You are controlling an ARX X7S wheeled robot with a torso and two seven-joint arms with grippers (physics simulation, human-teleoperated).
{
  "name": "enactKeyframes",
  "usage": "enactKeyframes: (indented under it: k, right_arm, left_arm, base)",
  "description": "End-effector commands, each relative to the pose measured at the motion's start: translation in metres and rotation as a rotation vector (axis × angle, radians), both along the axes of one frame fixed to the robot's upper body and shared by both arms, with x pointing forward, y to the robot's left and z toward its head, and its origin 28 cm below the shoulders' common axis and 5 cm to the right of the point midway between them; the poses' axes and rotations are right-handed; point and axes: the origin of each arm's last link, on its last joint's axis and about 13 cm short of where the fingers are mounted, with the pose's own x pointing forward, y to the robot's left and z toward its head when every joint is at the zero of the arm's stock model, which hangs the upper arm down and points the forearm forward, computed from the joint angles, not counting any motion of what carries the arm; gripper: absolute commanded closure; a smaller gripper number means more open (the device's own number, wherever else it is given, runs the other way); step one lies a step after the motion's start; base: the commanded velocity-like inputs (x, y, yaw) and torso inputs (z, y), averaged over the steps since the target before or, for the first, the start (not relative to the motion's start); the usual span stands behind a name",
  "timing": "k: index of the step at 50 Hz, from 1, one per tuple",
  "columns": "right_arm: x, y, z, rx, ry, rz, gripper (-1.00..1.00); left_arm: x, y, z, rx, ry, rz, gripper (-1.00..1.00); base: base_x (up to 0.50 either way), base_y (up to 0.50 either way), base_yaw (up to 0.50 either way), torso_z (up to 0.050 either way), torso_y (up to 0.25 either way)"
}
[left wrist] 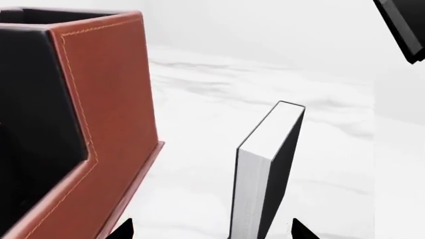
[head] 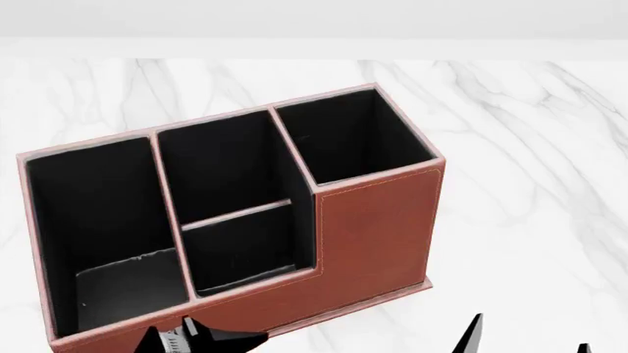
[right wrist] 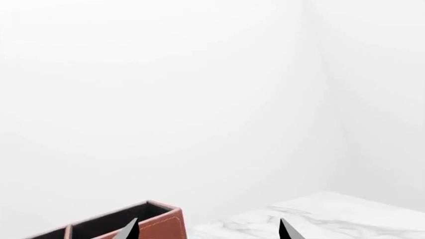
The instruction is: Pick up the book and place it in the back compartment of the caddy.
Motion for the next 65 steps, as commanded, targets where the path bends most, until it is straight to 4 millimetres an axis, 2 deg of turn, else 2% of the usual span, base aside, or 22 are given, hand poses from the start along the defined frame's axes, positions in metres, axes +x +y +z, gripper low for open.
enactKeyframes:
  k: [1,25,65]
  right_arm:
    - [-0.001,-0.001,0.001,0.003,-0.002,-0.001,-1.0]
    - [-0.001,-0.001,0.002,0.006,-0.003,0.002,-1.0]
    - [-0.001,0.0,0.0,0.003,-0.001,0.013,-1.0]
  left_arm:
    - [0.006,-0.007,-0.001,0.009,0.007,-0.013,-1.0]
    - [0.025,-0.021,-0.002,0.035,0.022,-0.03,-1.0]
    - [0.031,-0.045,-0.014,0.065,0.047,-0.103,-1.0]
  base:
    - [0.0,0.0,0.0,0.0,0.0]
    - [0.0,0.0,0.0,0.0,0.0]
    - [0.0,0.0,0.0,0.0,0.0]
